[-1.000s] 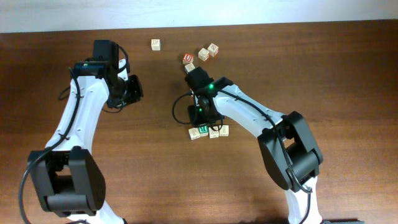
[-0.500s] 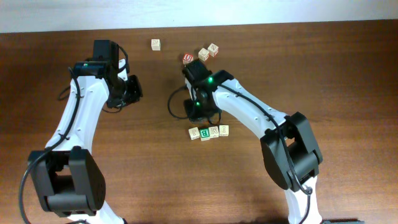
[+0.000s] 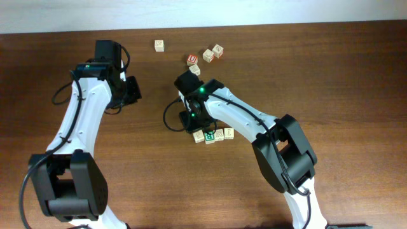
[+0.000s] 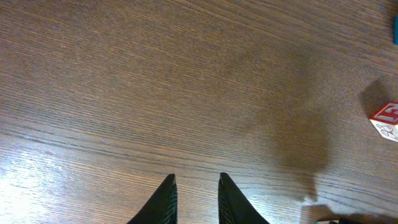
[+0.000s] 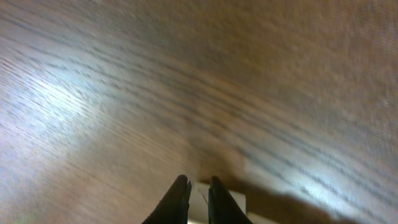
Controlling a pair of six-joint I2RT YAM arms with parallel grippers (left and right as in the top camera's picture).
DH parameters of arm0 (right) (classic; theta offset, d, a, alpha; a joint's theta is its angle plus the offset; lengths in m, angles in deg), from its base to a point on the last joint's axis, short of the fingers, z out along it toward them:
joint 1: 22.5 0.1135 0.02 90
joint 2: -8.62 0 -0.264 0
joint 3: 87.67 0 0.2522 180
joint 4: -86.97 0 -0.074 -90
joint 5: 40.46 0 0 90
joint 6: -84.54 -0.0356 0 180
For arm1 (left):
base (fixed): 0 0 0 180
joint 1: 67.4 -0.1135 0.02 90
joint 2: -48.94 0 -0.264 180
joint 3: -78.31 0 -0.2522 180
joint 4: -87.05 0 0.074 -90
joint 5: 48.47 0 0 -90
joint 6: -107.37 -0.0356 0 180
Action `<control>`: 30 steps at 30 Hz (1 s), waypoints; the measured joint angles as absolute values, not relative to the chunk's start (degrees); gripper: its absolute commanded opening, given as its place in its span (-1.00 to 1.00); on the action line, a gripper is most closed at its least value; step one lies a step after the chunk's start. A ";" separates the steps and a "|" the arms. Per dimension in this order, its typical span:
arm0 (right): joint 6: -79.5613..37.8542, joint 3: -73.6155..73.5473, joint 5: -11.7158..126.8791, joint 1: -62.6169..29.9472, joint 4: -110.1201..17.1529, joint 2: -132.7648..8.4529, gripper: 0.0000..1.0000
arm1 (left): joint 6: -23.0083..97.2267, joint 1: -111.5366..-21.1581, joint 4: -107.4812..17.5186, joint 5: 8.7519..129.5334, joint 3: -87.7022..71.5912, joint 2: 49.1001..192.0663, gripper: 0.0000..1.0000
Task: Rotate 4 blocks
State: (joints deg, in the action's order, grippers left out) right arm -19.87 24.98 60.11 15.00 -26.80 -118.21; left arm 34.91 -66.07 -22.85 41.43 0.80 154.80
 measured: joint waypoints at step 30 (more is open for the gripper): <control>-22.08 50.62 57.92 1.51 15.43 -118.73 -0.71 | 38.61 -61.77 -16.01 49.25 -1.98 154.80 -1.00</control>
